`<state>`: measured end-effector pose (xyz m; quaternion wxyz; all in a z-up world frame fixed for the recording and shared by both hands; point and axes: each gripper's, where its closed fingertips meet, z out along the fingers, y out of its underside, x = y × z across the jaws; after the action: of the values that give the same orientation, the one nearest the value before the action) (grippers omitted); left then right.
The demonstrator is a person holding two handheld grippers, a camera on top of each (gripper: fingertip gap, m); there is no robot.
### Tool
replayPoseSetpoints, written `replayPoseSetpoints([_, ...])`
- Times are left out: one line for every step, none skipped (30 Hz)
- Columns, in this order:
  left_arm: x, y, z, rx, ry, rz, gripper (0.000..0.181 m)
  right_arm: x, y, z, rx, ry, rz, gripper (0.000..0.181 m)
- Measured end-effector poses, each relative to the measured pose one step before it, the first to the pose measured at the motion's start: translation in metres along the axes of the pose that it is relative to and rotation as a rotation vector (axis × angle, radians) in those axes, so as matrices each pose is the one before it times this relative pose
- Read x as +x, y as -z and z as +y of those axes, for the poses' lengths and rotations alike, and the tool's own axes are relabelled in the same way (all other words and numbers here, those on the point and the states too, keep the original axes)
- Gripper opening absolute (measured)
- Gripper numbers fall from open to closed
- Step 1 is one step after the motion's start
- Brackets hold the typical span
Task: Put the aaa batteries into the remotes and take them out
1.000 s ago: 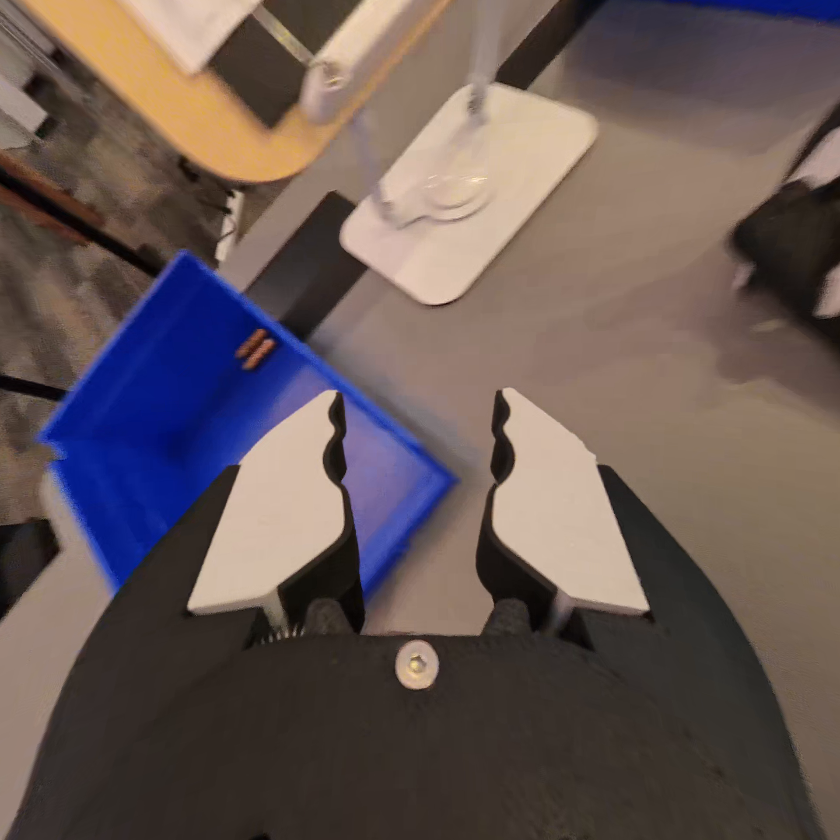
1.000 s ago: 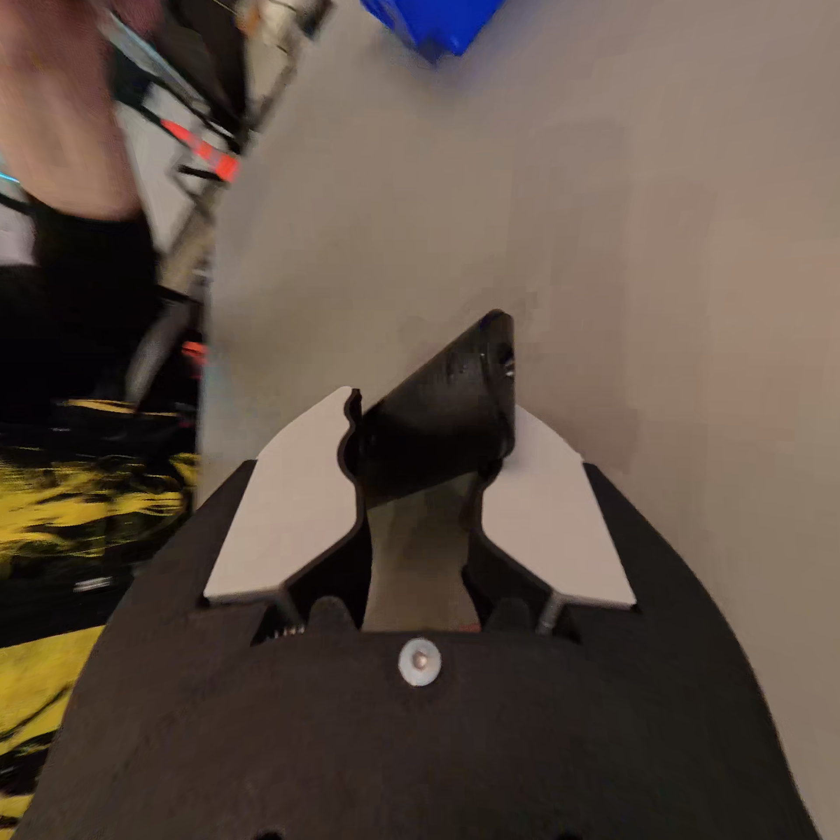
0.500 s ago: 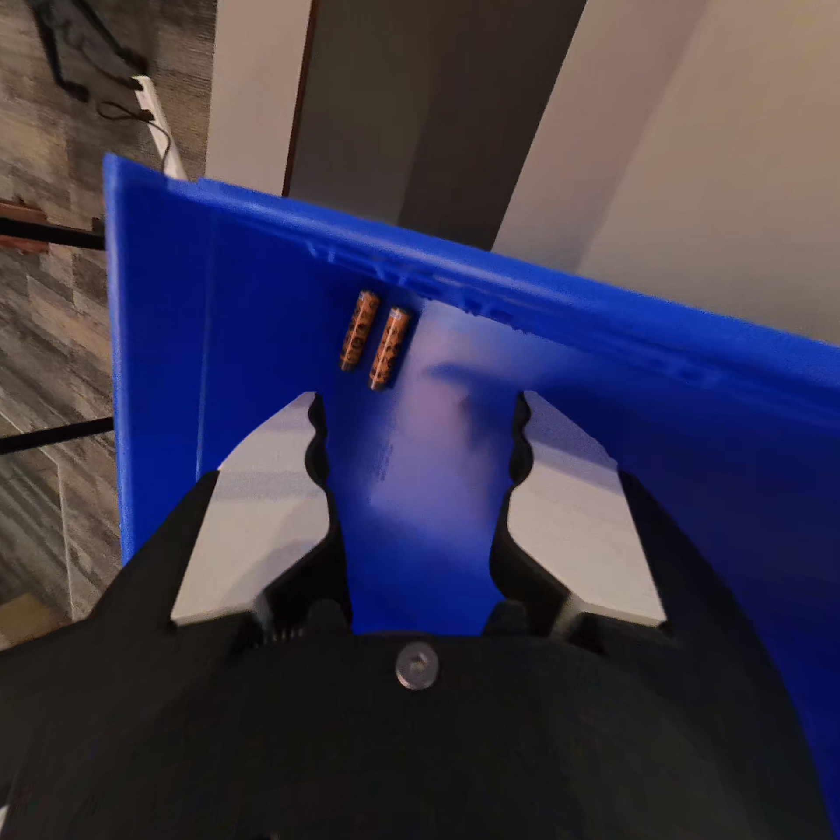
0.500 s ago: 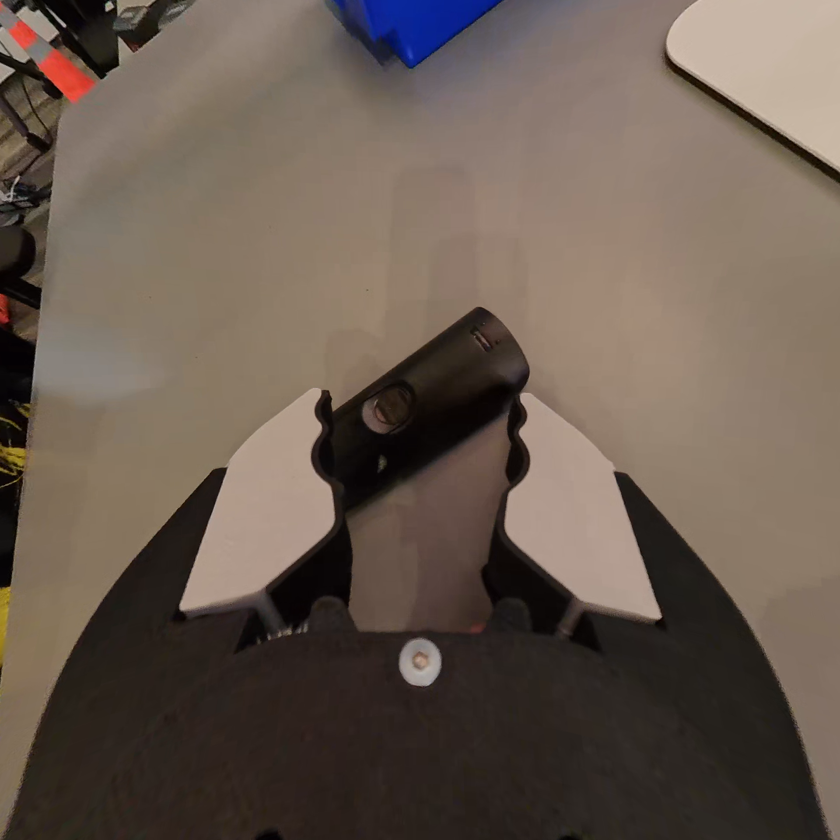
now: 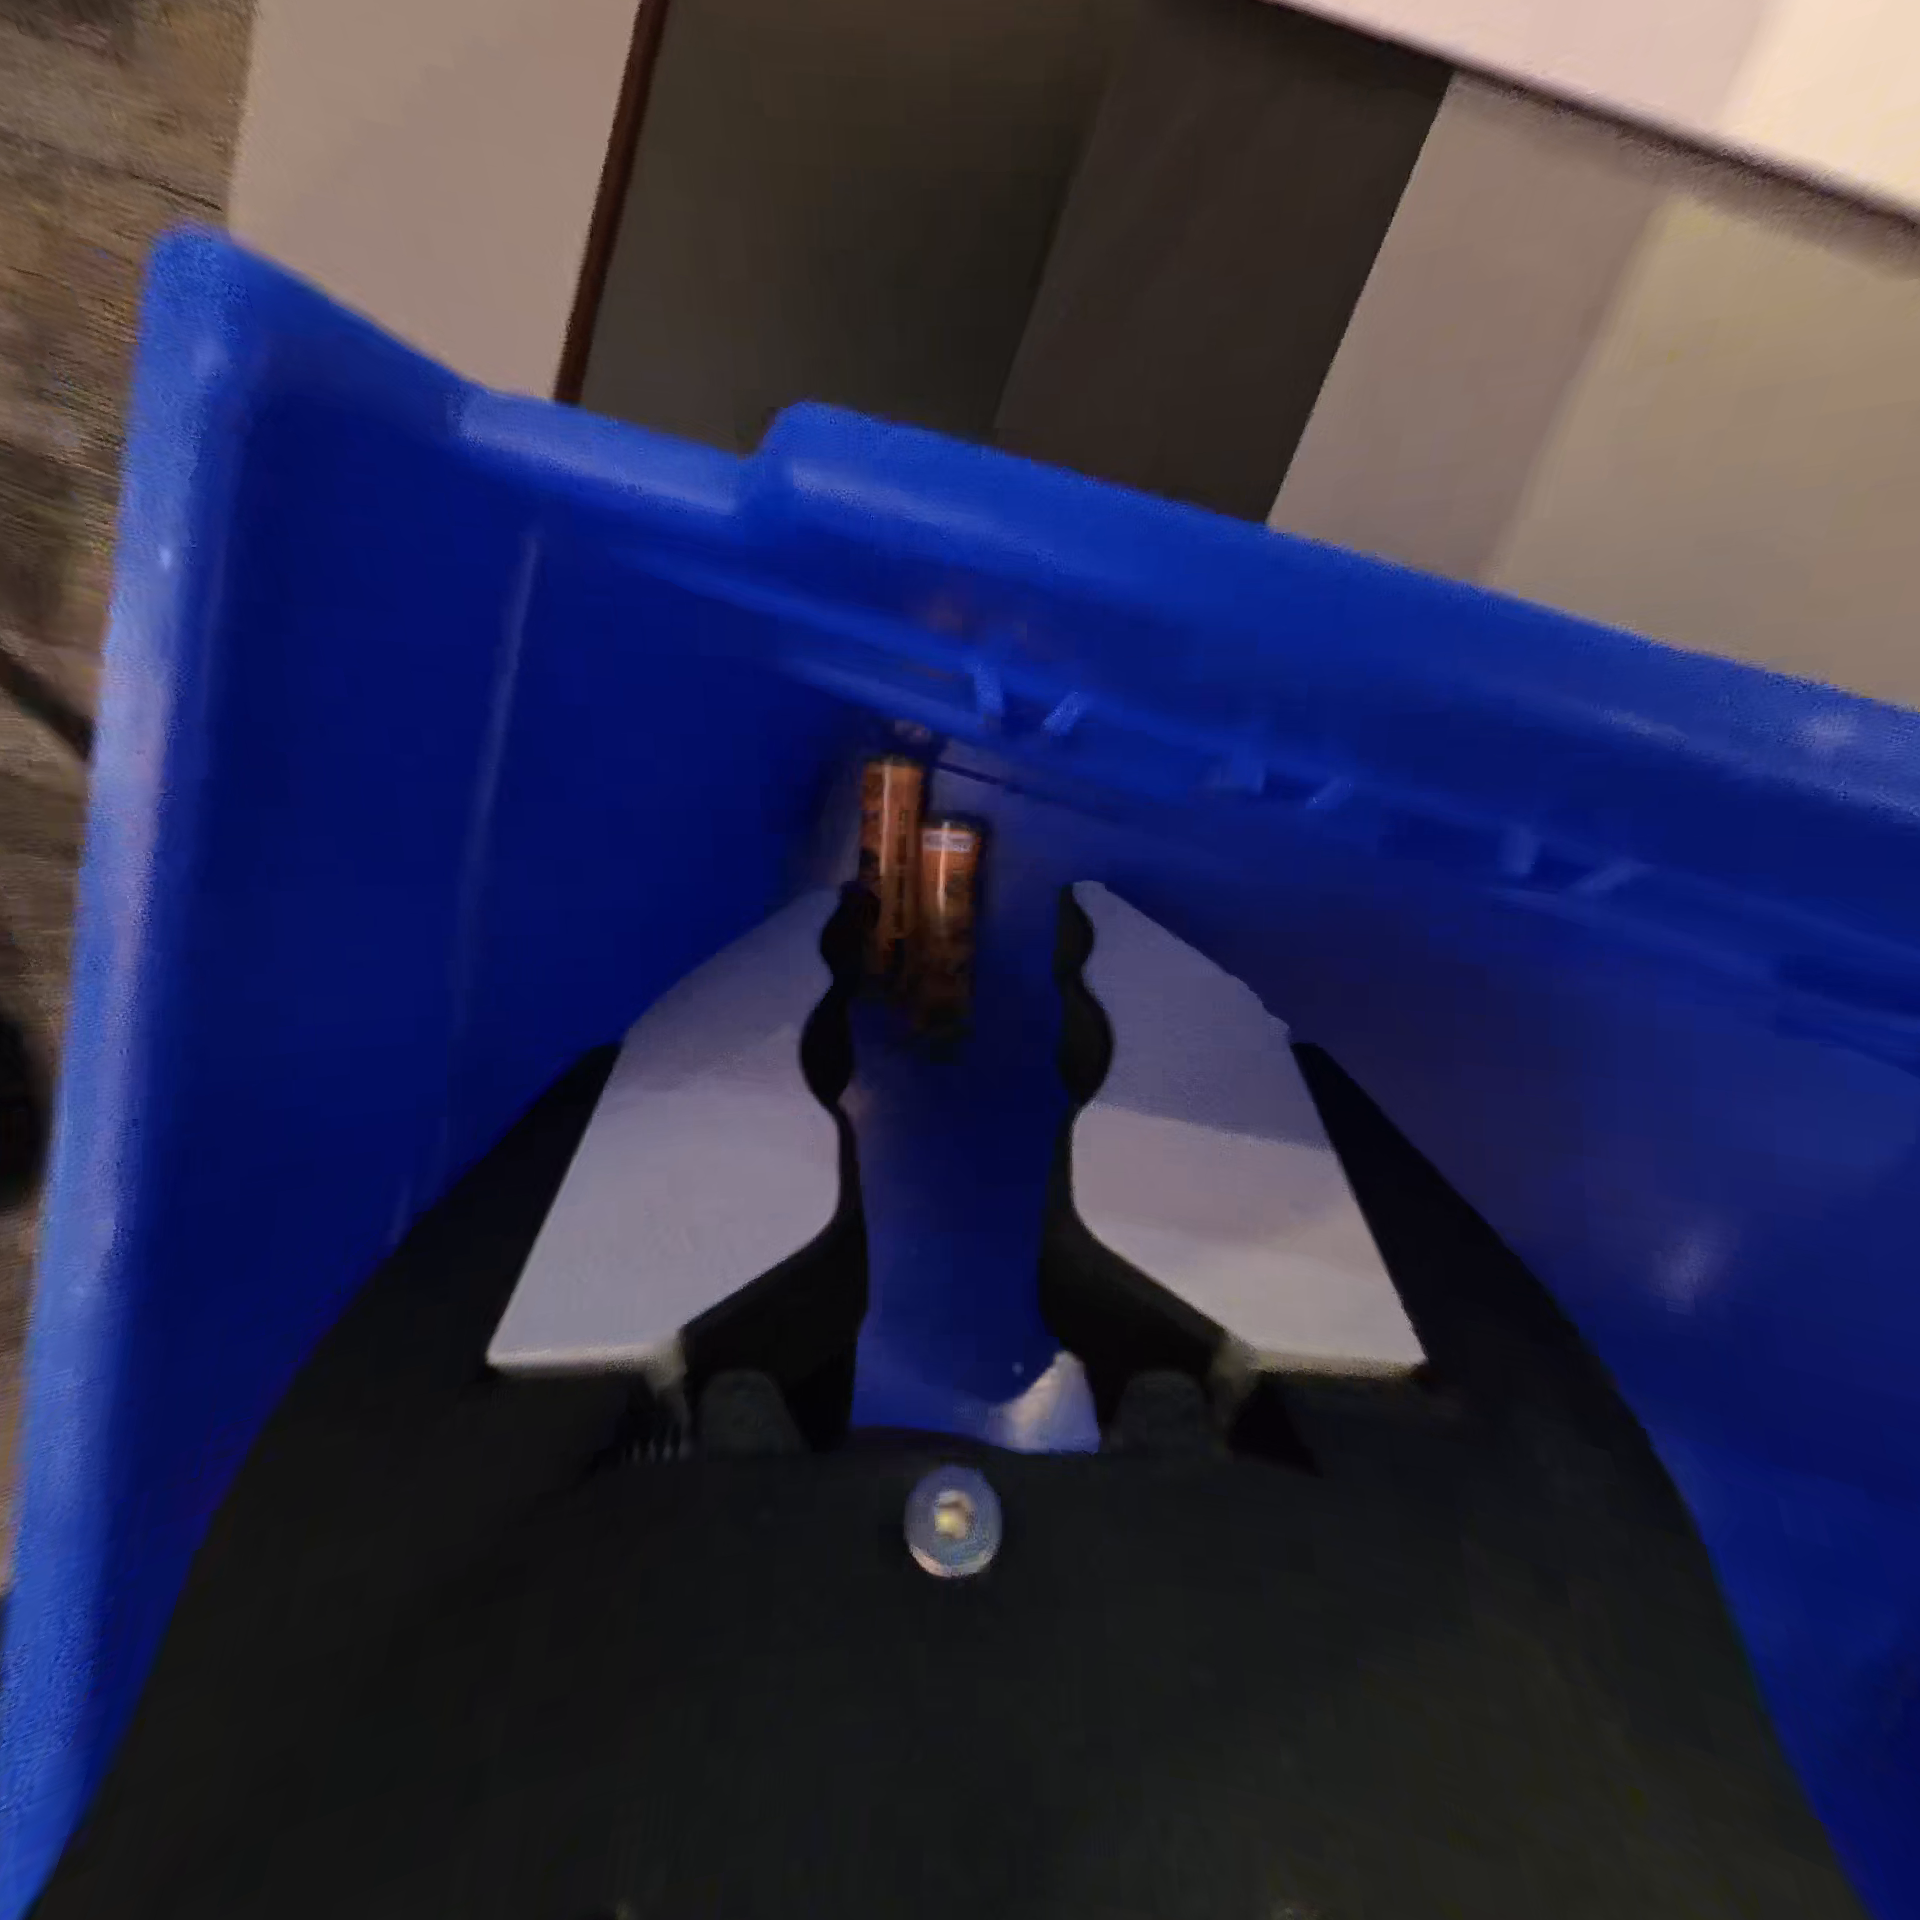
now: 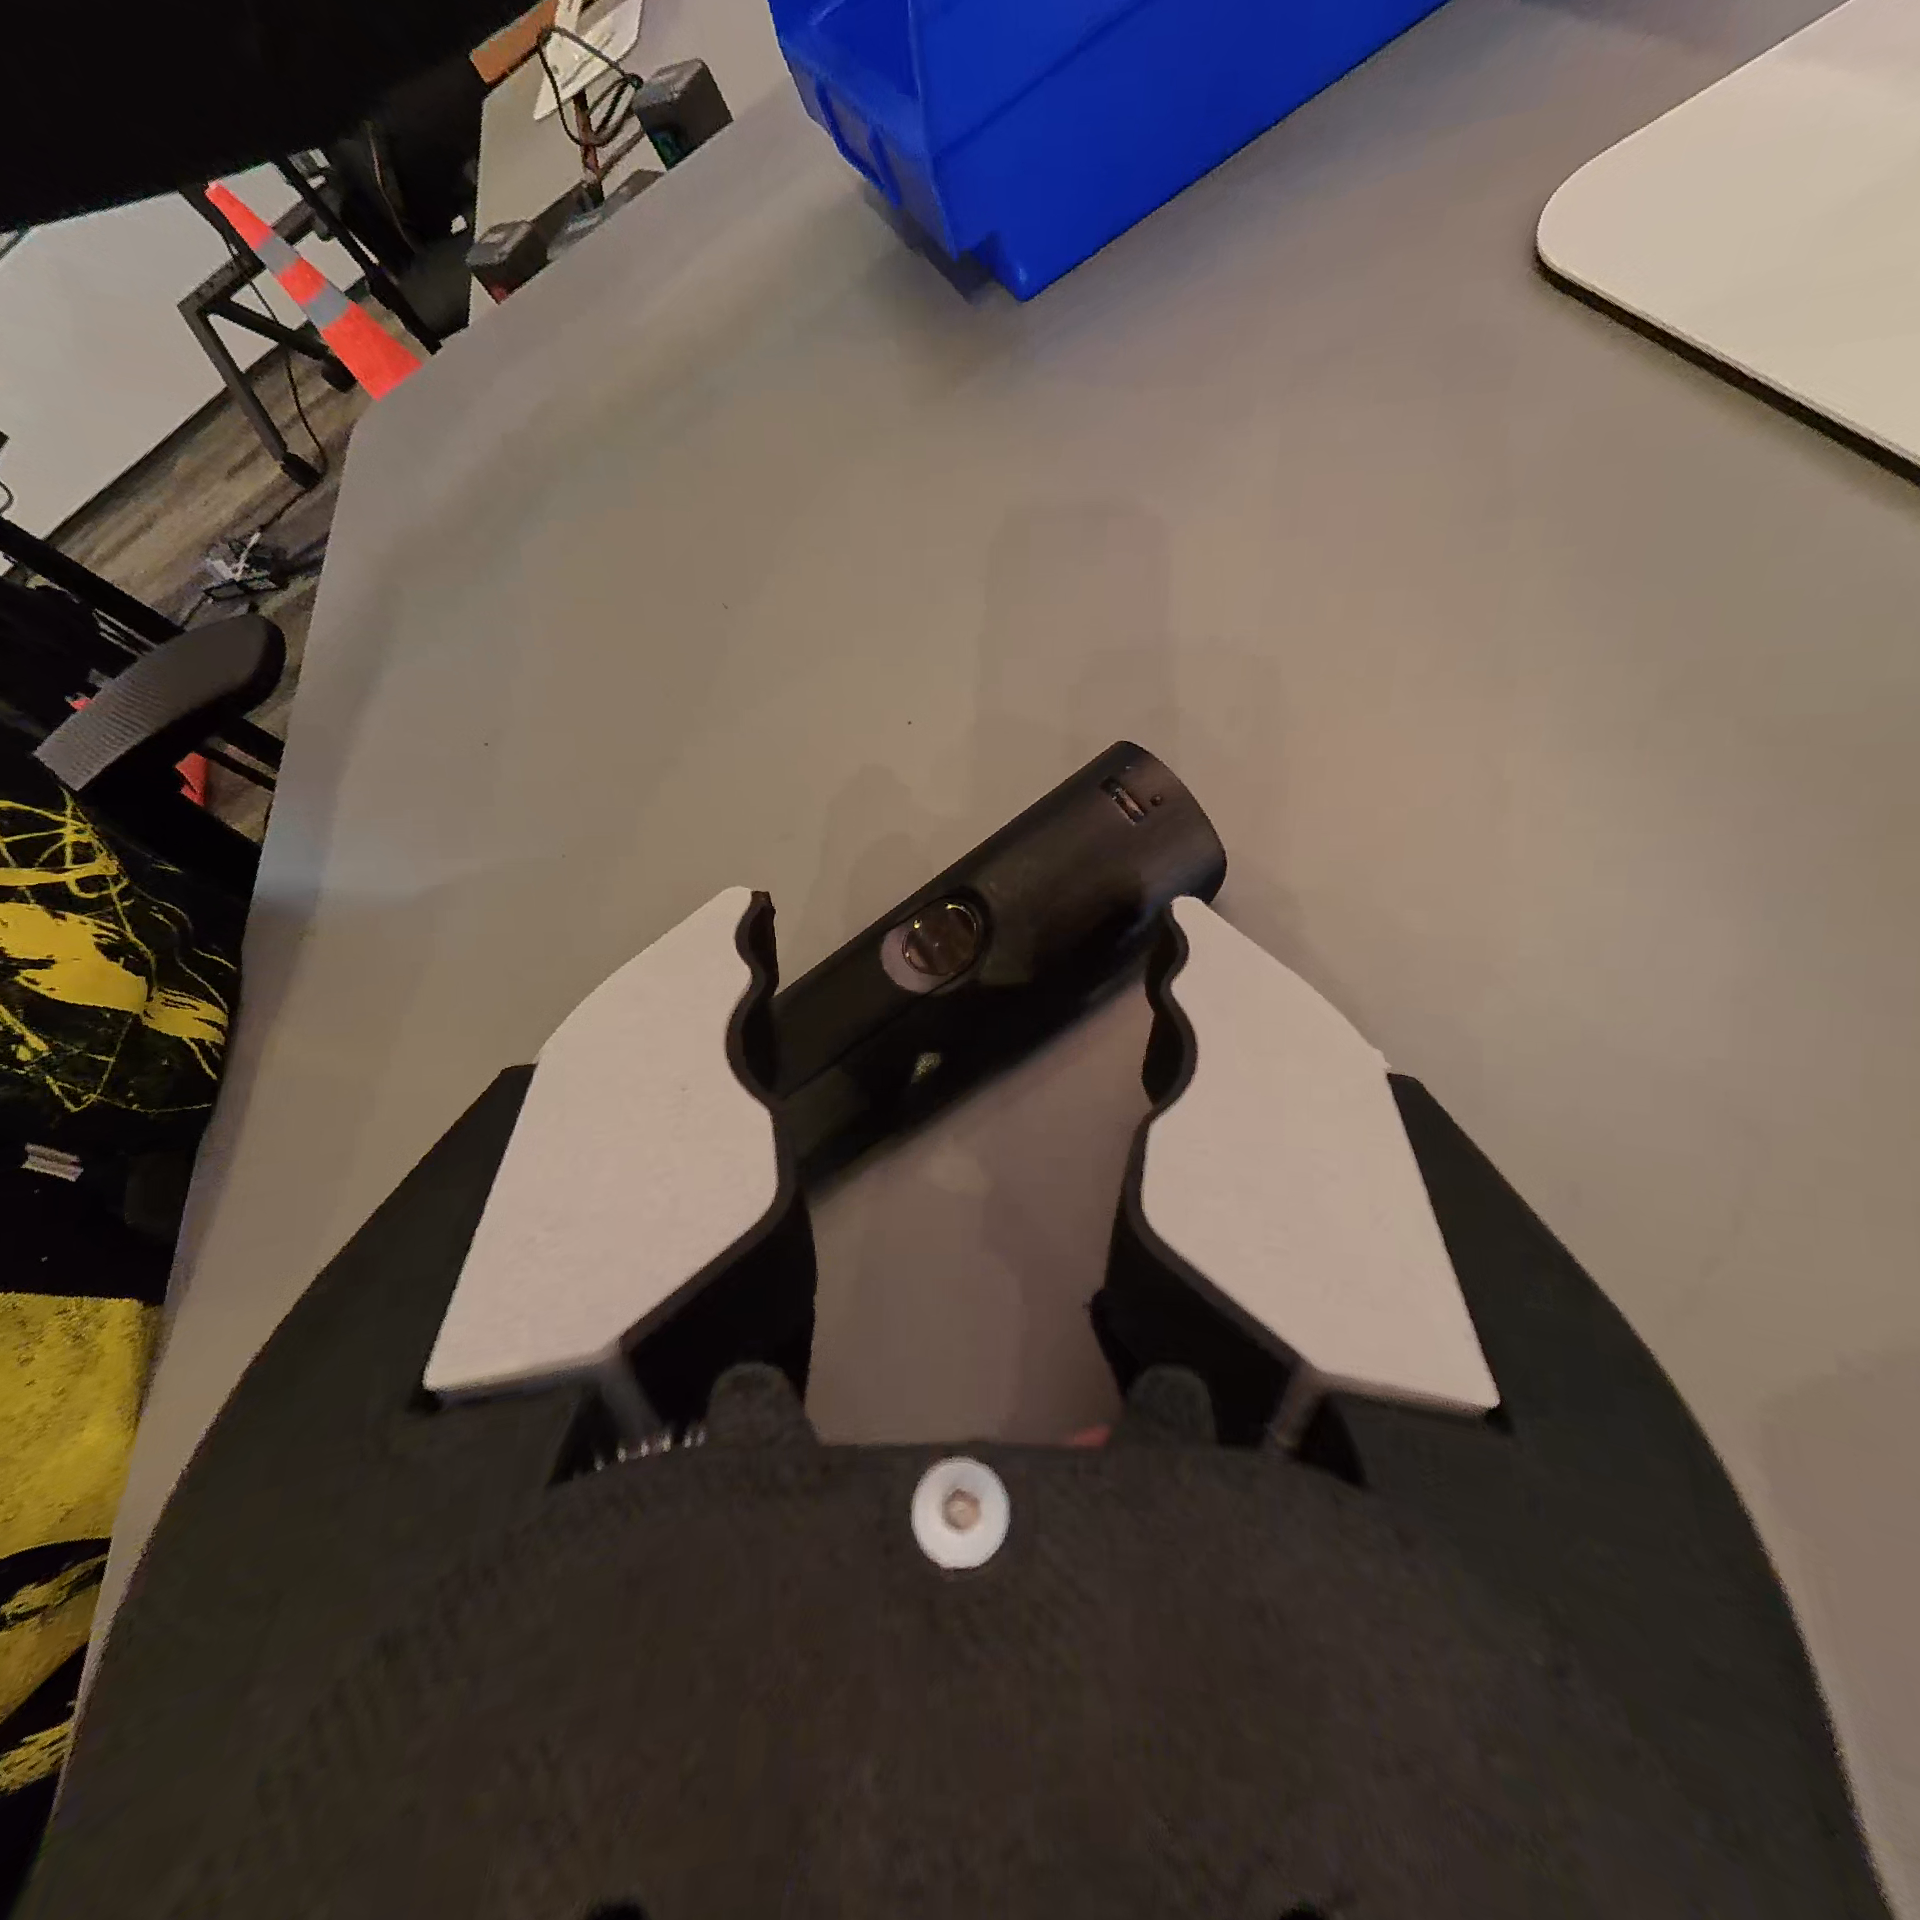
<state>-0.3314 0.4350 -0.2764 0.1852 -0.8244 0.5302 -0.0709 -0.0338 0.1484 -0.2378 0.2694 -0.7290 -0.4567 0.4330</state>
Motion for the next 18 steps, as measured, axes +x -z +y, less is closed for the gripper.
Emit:
replayPoseSetpoints([0.00458, -0.00073, 0.00030, 0.0134, 0.0369, 0.0461, 0.029, 0.00006, 0.00030, -0.00038, 0.0032, -0.0033, -0.0022, 0.068])
replayPoseSetpoints([0.00072, 0.00019, 0.00025, 0.0089, 0.0106, 0.0024, 0.029, -0.00005, 0.00037, -0.00037, 0.0035, -0.0029, -0.0034, 0.068])
replayPoseSetpoints([0.00313, 0.00116, 0.00157, -0.0203, -0.0337, -0.0078, 0.024, -0.00015, 0.00048, -0.00059, 0.0045, -0.0025, -0.0032, 0.068])
replayPoseSetpoints([0.00228, 0.00225, 0.00264, -0.0412, -0.0487, -0.0258, 0.023, -0.00001, 0.00048, -0.00055, 0.0051, -0.0031, -0.0023, 0.068])
replayPoseSetpoints([0.00447, 0.00229, 0.00326, -0.0412, -0.0387, -0.0078, 0.022, -0.00009, 0.00060, -0.00058, 0.0054, -0.0021, -0.0026, 0.068])
replayPoseSetpoints([0.00545, 0.00154, 0.00195, -0.0224, -0.0128, 0.0100, 0.027, -0.00040, 0.00058, -0.00068, 0.0057, -0.0001, -0.0032, 0.068])
replayPoseSetpoints([0.00089, 0.00121, 0.00128, -0.0052, 0.0025, -0.0132, 0.036, -0.00017, 0.00045, -0.00047, 0.0043, 0.0003, -0.0009, 0.068])
replayPoseSetpoints([-0.00186, 0.00069, 0.00066, 0.0071, 0.0082, -0.0187, 0.040, 0.00003, 0.00007, -0.00007, 0.0010, 0.0004, 0.0016, 0.068])
replayPoseSetpoints([0.00107, -0.00021, 0.00053, 0.0095, 0.0303, 0.0182, 0.039, 0.00008, -0.00031, 0.00026, -0.0026, 0.0008, 0.0013, 0.068])
replayPoseSetpoints([0.00231, -0.00021, 0.00094, 0.0021, 0.0393, 0.0368, 0.036, -0.00013, -0.00047, 0.00053, -0.0047, 0.0009, 0.0005, 0.068])
replayPoseSetpoints([0.00246, -0.00027, 0.00069, 0.0036, 0.0272, 0.0366, 0.032, -0.00008, -0.00050, 0.00043, -0.0043, 0.0012, 0.0000, 0.068])
replayPoseSetpoints([-0.00220, 0.00024, -0.00063, 0.0137, 0.0029, -0.0097, 0.023, -0.00020, -0.00017, 0.00014, -0.0014, 0.0012, -0.0004, 0.068])
replayPoseSetpoints([0.00033, 0.00036, -0.00034, 0.0100, -0.0027, 0.0001, 0.023, -0.00007, 0.00017, -0.00022, 0.0020, -0.0002, -0.0006, 0.068])
replayPoseSetpoints([0.00041, 0.00051, 0.00000, 0.0044, 0.0084, 0.0016, 0.023, -0.00006, 0.00049, -0.00049, 0.0044, -0.0018, -0.0015, 0.068])
replayPoseSetpoints([0.00027, 0.00065, 0.00036, -0.0028, -0.0121, -0.0061, 0.023, -0.00004, 0.00060, -0.00063, 0.0054, -0.0029, -0.0024, 0.068])
replayPoseSetpoints([0.00026, 0.00067, -0.00007, -0.0004, -0.0021, -0.0126, 0.023, -0.00011, 0.00049, -0.00035, 0.0044, -0.0031, -0.0026, 0.068])
replayPoseSetpoints([0.00037, 0.00069, 0.00000, -0.0030, 0.0019, -0.0143, 0.022, -0.00026, 0.00037, -0.00024, 0.0030, -0.0013, -0.0019, 0.068])
replayPoseSetpoints([0.00029, 0.00101, 0.00028, -0.0026, -0.0130, -0.0187, 0.022, -0.00016, 0.00025, -0.00031, 0.0027, 0.0003, -0.0007, 0.068])
